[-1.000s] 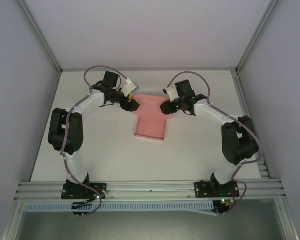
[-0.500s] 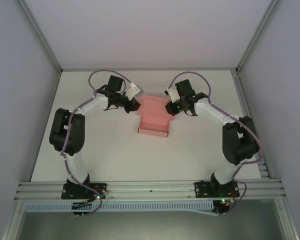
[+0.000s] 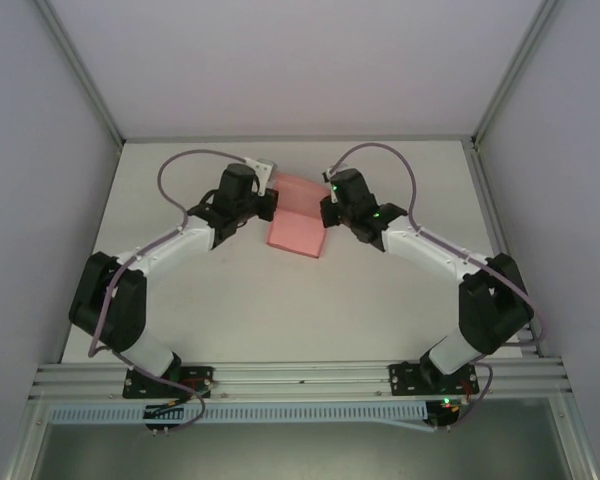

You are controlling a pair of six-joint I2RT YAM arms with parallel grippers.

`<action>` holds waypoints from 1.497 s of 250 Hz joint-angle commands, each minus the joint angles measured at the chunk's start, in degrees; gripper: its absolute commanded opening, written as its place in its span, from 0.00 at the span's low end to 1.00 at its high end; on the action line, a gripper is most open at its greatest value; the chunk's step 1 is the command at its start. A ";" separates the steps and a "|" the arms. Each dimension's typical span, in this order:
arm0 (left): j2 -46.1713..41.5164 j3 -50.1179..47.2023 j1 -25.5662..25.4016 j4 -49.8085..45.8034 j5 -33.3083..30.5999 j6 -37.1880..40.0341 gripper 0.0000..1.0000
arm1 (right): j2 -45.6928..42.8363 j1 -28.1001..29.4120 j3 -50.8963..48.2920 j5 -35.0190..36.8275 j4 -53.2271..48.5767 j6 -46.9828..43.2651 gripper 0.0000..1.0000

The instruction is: Assemble paper box

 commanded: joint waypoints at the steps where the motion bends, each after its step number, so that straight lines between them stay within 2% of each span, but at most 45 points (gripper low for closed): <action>1: -2.94 -3.50 -4.86 9.62 -5.36 -10.13 0.00 | 2.13 2.85 -0.52 17.05 11.91 12.49 0.01; 16: -3.75 -6.01 -6.30 12.82 -8.97 -12.49 0.00 | 2.70 3.85 -1.40 19.09 15.55 16.12 0.02; 45: -4.28 -10.54 -8.15 19.88 -11.02 -12.45 0.00 | 4.65 5.28 -3.22 24.13 22.89 20.72 0.01; 68: -3.67 -11.61 -8.39 21.23 -11.90 -13.28 0.00 | 5.76 5.85 -3.91 26.59 25.65 22.22 0.01; 103: -3.27 -14.23 -8.98 24.67 -11.29 -11.20 0.00 | 7.24 6.24 -7.21 29.58 34.05 17.47 0.06; 132: -2.98 -18.25 -9.02 29.52 -10.22 -6.44 0.00 | 8.45 6.32 -10.69 26.66 39.80 8.67 0.06; 150: -3.01 -20.88 -8.99 32.17 -7.92 -4.15 0.00 | 9.16 6.24 -13.36 20.00 43.65 1.86 0.06; 166: -2.85 -23.42 -9.03 35.29 -6.23 -3.25 0.00 | 9.63 6.38 -15.57 17.26 45.28 0.38 0.05; 198: -1.82 -25.33 -8.98 37.22 -6.01 -3.84 0.00 | 8.73 6.47 -21.36 15.70 48.93 1.71 0.04; 233: -0.51 -25.46 -9.10 39.57 -5.40 -8.39 0.00 | 7.04 6.58 -26.92 14.38 53.96 5.11 0.05; 264: -0.03 -22.16 -9.23 35.87 -3.72 -13.13 0.00 | 7.75 7.62 -27.46 13.46 54.45 6.46 0.05; 335: 2.56 -23.13 -10.83 37.08 -1.82 -13.43 0.00 | 6.27 10.36 -28.24 18.31 53.79 4.08 0.05; 375: 1.60 -28.64 -10.84 39.80 -0.91 -8.26 0.00 | 5.50 10.58 -30.73 19.21 55.50 3.24 0.06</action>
